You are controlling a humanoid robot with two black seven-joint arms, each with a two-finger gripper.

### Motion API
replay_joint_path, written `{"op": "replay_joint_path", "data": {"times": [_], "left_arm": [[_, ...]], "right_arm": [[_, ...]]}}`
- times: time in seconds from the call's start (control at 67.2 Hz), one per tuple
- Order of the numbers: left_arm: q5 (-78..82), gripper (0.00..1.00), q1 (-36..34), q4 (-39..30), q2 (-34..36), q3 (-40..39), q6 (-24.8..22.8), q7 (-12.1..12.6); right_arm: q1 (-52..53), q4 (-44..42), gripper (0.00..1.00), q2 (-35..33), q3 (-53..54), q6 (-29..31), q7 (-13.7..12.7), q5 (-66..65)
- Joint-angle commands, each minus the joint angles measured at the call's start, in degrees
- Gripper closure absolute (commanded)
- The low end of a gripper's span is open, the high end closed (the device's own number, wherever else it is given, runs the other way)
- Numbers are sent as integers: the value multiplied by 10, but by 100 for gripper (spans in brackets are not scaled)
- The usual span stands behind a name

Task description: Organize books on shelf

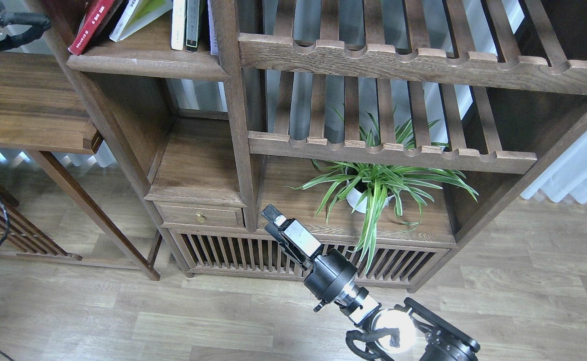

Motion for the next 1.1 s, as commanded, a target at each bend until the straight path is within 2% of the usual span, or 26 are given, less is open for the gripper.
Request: {"op": "replay_joint_path", "data": {"times": [0.0,0.03,0.074,0.164,0.387,0.58,0.714,0.729,0.863,1.086], "left_arm": [[-14,43,34,-44,1,-20,-1,-1],[-17,43,38,-52,1,-24,-1,-1],[-23,42,52,-106,1,-48,-1,0],[-24,41,70,-145,4,-72,-1,3],[-44,25,151,-268,17,-144,-6,13],[-133,23,200,-351,13,-154,-6,22],[-166,22,233,-406,1,-147,-17,52],[-167,20,249,-413,-17,-147,-35,72],[-167,20,277,-413,-38,-147,-37,115],[-168,20,327,-416,-85,-145,-37,158]], "right_arm": [[4,6,1,0,7,0,1,4],[3,11,1,0,9,0,1,6],[2,25,1,0,23,0,3,12],[2,29,1,0,25,0,7,24],[8,53,2,0,33,0,8,26],[12,69,2,0,33,0,7,26],[24,76,2,0,33,0,7,26],[29,83,2,0,33,0,7,26],[37,96,2,0,33,0,7,25],[48,100,2,0,33,0,7,23]]}}
